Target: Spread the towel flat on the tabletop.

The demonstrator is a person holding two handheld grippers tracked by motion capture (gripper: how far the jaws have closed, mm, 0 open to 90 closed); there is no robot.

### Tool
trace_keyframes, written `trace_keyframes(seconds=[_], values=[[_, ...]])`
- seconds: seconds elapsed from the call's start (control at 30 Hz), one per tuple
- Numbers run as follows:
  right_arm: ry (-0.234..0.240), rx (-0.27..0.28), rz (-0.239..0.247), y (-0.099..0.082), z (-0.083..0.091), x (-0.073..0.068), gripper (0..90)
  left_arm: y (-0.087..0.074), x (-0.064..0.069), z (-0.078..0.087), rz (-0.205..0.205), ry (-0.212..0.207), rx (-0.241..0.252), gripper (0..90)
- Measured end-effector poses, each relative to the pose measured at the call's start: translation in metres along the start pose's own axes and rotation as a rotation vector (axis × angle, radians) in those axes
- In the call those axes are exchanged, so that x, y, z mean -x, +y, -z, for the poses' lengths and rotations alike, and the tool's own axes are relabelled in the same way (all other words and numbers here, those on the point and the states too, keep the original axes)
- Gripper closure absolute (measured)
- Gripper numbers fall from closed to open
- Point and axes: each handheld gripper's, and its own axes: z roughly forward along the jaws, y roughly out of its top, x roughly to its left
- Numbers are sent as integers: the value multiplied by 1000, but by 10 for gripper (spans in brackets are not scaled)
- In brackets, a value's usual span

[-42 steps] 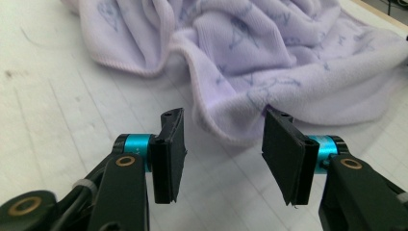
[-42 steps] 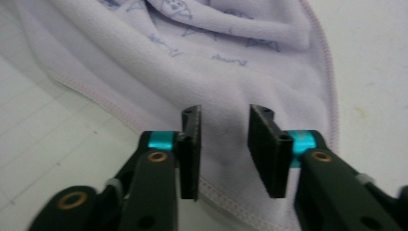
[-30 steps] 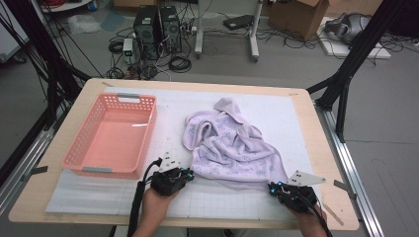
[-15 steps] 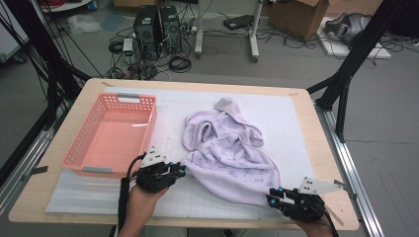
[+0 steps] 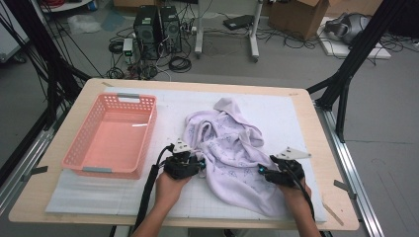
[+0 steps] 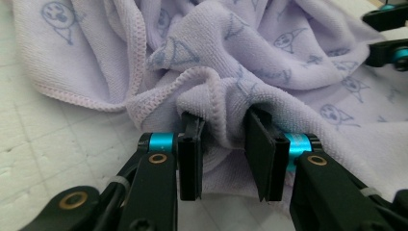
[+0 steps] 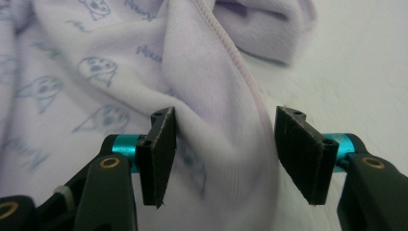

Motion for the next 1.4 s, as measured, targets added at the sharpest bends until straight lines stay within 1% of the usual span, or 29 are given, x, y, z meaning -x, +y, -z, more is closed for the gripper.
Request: trace_keyframes(seconds=[0.03,0.07,0.1,0.13,0.17,0.23,0.27,0.3,0.33,0.37,0.4,0.43,0.47,0.53,0.6,0.7,0.8,0.9,1.0,1.07,1.1,1.13,1.2,1.23,1.27,1.3,1.33,1.37,1.4], values=[[12,-21,22,4,-6,0,529,0,0,-1,0,2,-2,668],[37,-16,23,7,-8,2,696,-1,0,-2,-4,2,-3,663],[54,-24,35,9,-9,4,806,-1,0,-2,-7,5,-1,660],[24,-34,60,12,-9,3,827,-1,0,-2,-9,5,-1,652],[-12,-34,61,14,-10,4,835,-1,0,-2,-8,5,-1,641],[-102,-25,32,14,-10,12,839,-1,0,-1,-14,2,-9,603],[-153,-23,7,13,-9,17,838,-1,1,0,-20,2,-10,589],[-208,-24,-20,12,-8,22,838,-1,2,1,-20,3,-10,571],[-274,-30,-32,11,-7,26,837,-2,2,2,-23,3,-19,540],[-330,-36,-41,9,-6,30,836,-2,1,3,-28,3,-20,534],[-350,-42,-66,7,-6,34,831,-3,1,5,-23,6,-15,529],[-336,-43,-103,5,-6,38,821,-3,0,7,-22,6,-12,527],[-328,-36,-112,5,-5,39,799,-4,1,10,-19,0,-6,530],[-317,-25,-102,5,-3,37,715,-7,3,16,-37,-23,3,572],[-300,-5,-95,4,2,34,682,-11,8,21,-64,-53,-3,648],[-272,36,-105,-1,12,31,647,-19,18,25,-83,-101,-7,754],[-245,67,-95,-6,25,26,640,-22,29,20,-101,-128,-23,755],[-224,77,-81,-14,35,18,636,-22,38,8,-104,-135,-51,694],[-211,86,-52,-19,44,10,633,-19,46,-7,-107,-119,-67,615],[-204,98,-41,-22,50,7,632,-14,50,-13,-106,-106,-66,593],[-197,100,-45,-23,52,6,630,-12,53,-16,-122,-91,-68,576],[-197,106,-41,-24,55,6,629,-9,56,-20,-136,-76,-74,574],[-195,118,-48,-25,59,6,629,-5,62,-26,-166,-50,-82,576],[-196,122,-49,-26,61,6,629,-5,64,-28,-194,-29,-85,615],[-196,129,-52,-27,62,6,629,-4,66,-28,-222,1,-85,683],[-193,132,-60,-28,63,7,629,-5,64,-27,-221,1,-81,755],[-192,135,-65,-28,64,7,629,-5,62,-26,-212,-13,-79,822],[-191,134,-59,-29,65,7,629,-6,60,-23,-204,-20,-76,856],[-187,133,-64,-30,66,7,629,-8,58,-19,-199,-23,-73,856]])
